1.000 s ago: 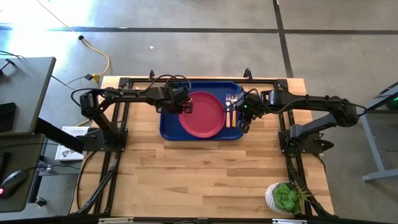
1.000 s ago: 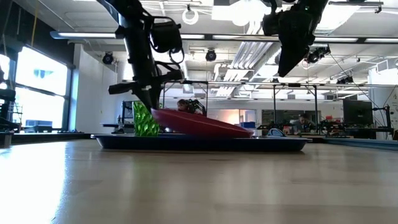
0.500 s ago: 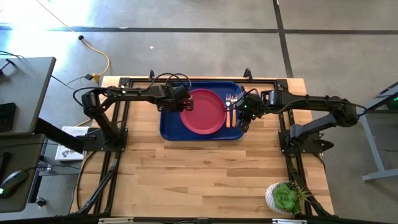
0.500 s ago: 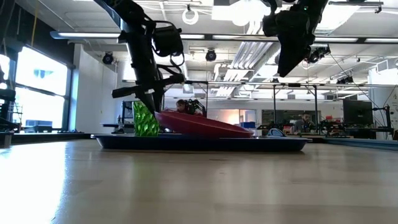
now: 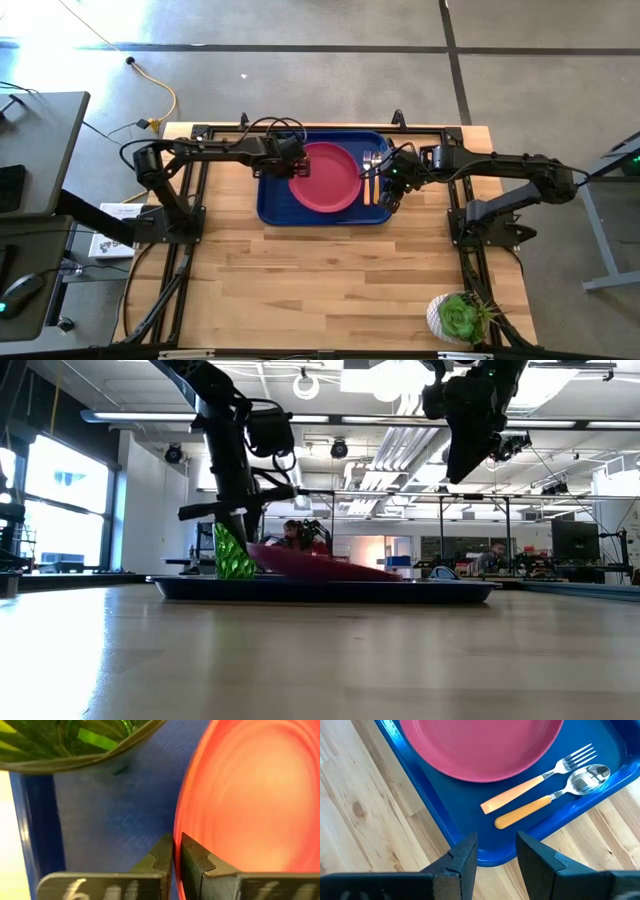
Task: Pick and place plate/cup/fork/spoon on tray
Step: Put the red plate on the blue tray on the left of the brown fork, then return to Home Position
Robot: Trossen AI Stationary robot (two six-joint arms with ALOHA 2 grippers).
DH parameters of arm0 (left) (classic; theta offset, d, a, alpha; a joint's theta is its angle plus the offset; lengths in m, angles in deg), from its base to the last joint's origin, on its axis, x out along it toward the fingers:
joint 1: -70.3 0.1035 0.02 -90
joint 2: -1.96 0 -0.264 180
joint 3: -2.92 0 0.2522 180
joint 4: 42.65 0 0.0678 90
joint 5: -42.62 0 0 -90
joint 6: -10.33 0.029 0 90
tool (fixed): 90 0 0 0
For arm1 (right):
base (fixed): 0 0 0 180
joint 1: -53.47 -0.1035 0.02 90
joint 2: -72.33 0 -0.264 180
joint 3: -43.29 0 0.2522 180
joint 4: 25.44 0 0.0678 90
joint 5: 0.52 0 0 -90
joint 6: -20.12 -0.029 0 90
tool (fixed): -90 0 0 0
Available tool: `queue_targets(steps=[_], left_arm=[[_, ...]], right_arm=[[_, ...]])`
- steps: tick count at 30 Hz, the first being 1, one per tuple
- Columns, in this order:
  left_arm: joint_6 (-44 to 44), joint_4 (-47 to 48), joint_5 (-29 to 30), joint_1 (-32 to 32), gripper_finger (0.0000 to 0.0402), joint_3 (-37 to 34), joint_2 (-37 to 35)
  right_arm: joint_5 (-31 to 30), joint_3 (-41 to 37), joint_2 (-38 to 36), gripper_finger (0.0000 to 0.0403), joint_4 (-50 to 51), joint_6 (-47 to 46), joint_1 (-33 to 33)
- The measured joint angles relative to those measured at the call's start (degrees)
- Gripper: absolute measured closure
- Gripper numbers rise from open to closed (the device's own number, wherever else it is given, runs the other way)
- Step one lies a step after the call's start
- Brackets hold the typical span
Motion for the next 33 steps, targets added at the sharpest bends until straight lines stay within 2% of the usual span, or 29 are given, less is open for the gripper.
queue_targets(steps=[20, 26, 33], left_arm=[[2.77, 0.79, -1.04, -0.02, 0.0378, 0.0, -0.63], [6.97, 0.45, -0.89, -0.29, 0.0378, 0.0, -5.62], [15.29, 0.02, -1.27, -1.61, 0.0378, 0.02, -14.86]], right_arm=[[0.3, -0.02, 0.0, 0.0277, 0.0, -0.38, 0.0], [1.97, 0.01, 0.0, 0.0277, -1.14, -2.6, 0.0], [3.1, 0.01, 0.0, 0.0277, -4.9, -7.39, -0.31]])
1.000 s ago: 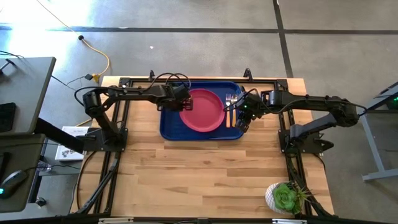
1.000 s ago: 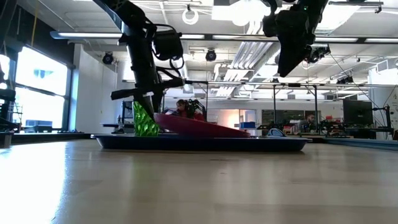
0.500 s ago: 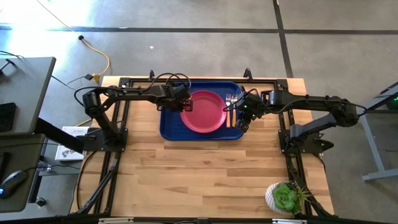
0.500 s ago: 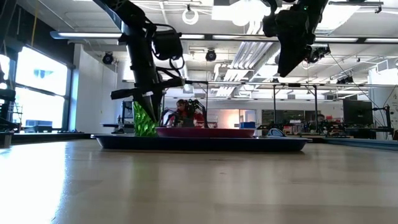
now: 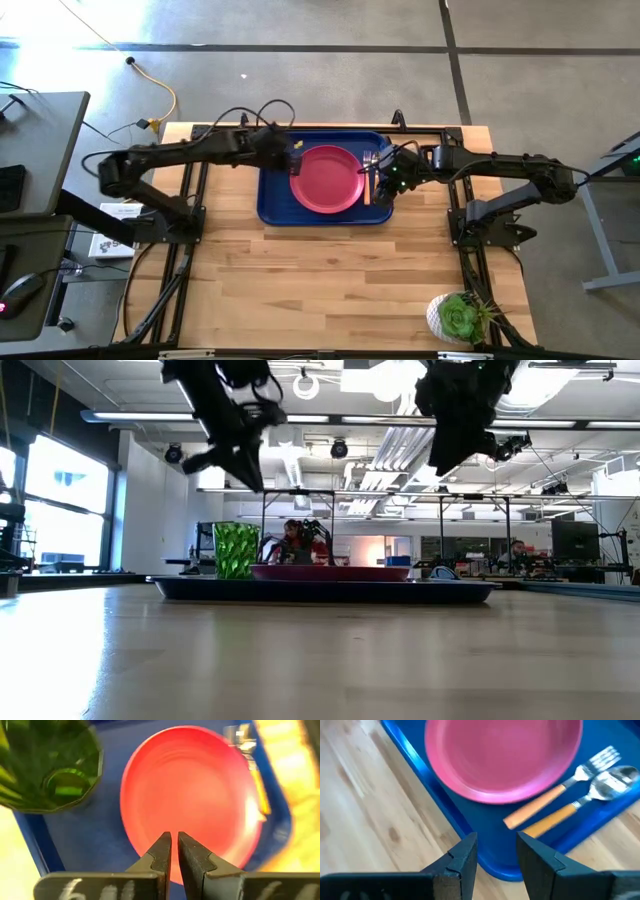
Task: Pick and place plate/cup/fork/spoon on tray
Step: Return to Home Position
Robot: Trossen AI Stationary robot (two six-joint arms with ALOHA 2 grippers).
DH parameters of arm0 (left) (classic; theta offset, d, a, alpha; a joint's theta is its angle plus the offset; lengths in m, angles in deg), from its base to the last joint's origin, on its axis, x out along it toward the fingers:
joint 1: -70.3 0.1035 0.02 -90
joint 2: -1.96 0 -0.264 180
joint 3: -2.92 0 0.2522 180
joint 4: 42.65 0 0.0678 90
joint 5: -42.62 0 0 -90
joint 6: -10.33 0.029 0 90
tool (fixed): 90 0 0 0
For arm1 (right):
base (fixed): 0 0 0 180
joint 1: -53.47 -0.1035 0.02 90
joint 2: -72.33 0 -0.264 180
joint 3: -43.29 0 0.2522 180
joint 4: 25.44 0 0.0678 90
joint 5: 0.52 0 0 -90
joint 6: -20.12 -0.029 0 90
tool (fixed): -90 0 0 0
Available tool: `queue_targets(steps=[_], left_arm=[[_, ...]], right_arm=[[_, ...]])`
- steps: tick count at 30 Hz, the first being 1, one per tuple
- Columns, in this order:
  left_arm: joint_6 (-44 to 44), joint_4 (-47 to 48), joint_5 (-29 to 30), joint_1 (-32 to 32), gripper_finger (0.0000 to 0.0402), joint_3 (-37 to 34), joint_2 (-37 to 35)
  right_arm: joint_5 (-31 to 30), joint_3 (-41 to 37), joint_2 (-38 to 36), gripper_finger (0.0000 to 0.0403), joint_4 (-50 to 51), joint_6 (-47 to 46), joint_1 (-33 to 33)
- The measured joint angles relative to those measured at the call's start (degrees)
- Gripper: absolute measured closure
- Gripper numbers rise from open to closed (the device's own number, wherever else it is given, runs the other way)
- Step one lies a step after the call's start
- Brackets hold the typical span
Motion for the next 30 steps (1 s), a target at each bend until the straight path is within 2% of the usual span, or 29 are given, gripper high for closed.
queue_targets(steps=[9, 18, 22, 26, 30], left_arm=[[12.5, -0.2, -1.28, -6.76, 0.0378, 0.0, -11.04], [22.07, -0.84, -1.52, -16.82, 0.0379, -0.06, -18.18], [25.17, -10.71, -2.52, -21.89, 0.0388, -5.56, -22.34], [27.37, -24.49, -5.65, -25.67, 0.0399, -15.46, -27.58], [29.5, -36.43, -5.58, -28.89, 0.0399, -25.73, -32.47]], right_arm=[[2.86, 0.02, 0.01, 0.0277, -11.2, -6.12, -2.23], [2.85, 0.02, 0.01, 0.0277, -28.17, -2.64, -9.2], [2.21, 0.02, 0.0, 0.0277, -38.81, 2.4, -12.49], [1.83, 0.04, 0.0, 0.0277, -48.78, 7.14, -14.1], [1.79, 0.04, 0.0, 0.0277, -55.78, 10.88, -14.52]])
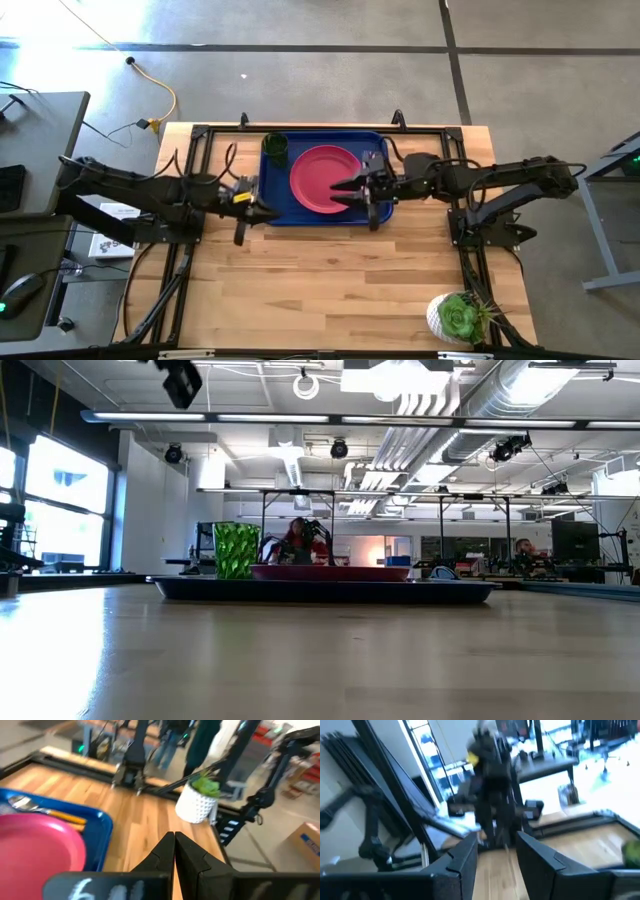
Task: Pick and place plate/cup/fork/spoon on tray
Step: Return to Home Position
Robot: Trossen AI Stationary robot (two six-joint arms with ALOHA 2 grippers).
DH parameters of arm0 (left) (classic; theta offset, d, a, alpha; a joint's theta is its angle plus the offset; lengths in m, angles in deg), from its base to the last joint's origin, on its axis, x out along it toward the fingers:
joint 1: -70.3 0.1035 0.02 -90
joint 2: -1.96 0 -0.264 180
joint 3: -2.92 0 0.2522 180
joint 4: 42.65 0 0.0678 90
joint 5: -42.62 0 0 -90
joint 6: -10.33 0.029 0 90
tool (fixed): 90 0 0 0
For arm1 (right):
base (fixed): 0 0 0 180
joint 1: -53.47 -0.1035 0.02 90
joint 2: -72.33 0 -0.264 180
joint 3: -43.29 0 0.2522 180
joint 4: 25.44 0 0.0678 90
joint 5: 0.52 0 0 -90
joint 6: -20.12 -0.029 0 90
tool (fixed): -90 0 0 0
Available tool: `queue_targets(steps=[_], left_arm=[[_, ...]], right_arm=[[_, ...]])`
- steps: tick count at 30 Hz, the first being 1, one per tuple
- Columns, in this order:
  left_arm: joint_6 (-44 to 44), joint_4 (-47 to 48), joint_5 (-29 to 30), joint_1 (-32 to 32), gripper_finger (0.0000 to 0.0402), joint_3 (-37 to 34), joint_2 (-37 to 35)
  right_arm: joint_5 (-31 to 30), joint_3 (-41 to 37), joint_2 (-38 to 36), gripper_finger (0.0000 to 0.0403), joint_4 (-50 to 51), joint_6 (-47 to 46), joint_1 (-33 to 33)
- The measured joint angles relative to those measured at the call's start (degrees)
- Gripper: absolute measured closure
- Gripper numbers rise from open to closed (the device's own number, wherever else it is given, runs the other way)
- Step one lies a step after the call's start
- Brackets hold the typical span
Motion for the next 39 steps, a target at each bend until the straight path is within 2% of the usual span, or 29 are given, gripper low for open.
queue_targets(steps=[6, 13, 18, 21, 24, 27, 32, 39], left_arm=[[0.09, -11.78, 0.22, -1.78, 0.0397, -14.52, -7.06], [-0.27, -25.65, 0.23, -2.12, 0.0397, -30.52, -15.8], [-1.4, -32.88, 0.22, -2.08, 0.0397, -38.17, -20.57], [-0.16, -29.53, 0.27, -1.97, 0.0397, -38.62, -23.1], [1.19, -26.89, 0.4, -1.95, 0.0397, -38.57, -24.98], [1.23, -24.38, 0.4, -1.97, 0.0397, -38.57, -27.03], [1.35, -21.55, 0.56, -1.93, 0.0397, -38.57, -31.37], [6.13, -19.11, 1.1, -1.95, 0.0397, -38.57, -37.34]], right_arm=[[0.0, 0.0, 0.0, 0.0277, -5.45, 0.83, 0.3], [-0.02, 0.0, 0.0, 0.0277, -5.99, -1.03, 2.43], [0.52, 0.0, 0.0, 0.0277, -6.16, -3.23, 4.46], [2.02, 0.0, 0.0, 0.0277, -6.03, -2.9, 5.64], [6.09, 0.0, -0.37, 0.0277, -5.21, -2.33, 7.57], [7.64, 0.0, -3.05, 0.0277, -1.31, 1.41, 9.81], [6.01, 0.0, -12.31, 0.0277, 10.56, 7.69, 13.82], [-1.55, -1.45, -26.05, 0.0277, 26.1, 12.19, 15.72]])
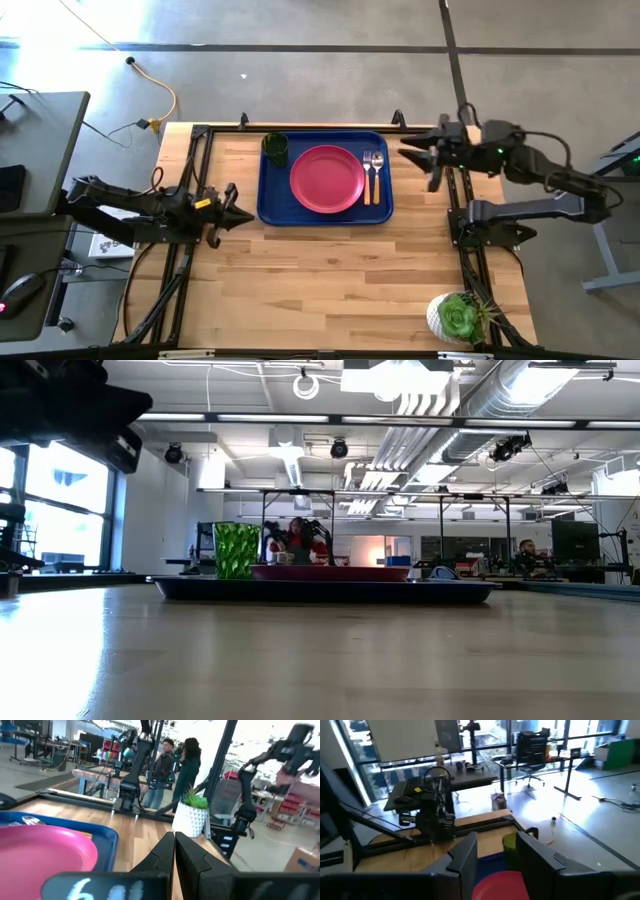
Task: Pick and place plate/cup/fork/spoon on tray
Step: Return to Home Position
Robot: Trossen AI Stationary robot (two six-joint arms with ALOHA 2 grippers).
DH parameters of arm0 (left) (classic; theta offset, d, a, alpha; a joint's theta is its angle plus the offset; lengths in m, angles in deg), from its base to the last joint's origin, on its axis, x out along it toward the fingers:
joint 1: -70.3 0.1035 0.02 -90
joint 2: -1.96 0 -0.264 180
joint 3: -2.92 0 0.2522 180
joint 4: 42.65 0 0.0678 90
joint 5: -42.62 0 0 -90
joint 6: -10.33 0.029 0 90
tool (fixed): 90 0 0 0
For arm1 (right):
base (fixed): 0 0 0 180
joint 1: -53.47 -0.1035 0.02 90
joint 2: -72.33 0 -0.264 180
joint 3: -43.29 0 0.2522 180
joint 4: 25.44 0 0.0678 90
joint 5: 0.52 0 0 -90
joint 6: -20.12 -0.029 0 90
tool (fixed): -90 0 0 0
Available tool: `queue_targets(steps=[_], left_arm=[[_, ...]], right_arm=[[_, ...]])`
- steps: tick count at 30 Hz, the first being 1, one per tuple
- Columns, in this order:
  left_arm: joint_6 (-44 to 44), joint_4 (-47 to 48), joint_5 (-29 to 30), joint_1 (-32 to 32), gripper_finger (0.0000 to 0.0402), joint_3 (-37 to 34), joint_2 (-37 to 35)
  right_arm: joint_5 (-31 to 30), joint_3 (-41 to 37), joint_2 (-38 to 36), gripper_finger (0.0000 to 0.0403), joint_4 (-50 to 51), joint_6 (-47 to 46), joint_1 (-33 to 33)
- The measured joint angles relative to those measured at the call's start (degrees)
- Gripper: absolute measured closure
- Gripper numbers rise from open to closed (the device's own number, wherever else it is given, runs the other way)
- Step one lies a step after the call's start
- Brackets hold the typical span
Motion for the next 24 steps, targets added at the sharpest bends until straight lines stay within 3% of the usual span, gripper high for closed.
queue_targets(steps=[12, 24], left_arm=[[-1.4, 0.82, -0.02, 0.0, 0.0397, 0.0, -2.12], [-0.05, 0.75, 0.48, 0.0, 0.0397, 0.0, -2.1]], right_arm=[[-0.69, -31.61, -22.37, 0.0277, -16.92, -10.7, -0.02], [-0.34, -42.6, -36.69, 0.0277, -12.73, -11.61, -0.04]])
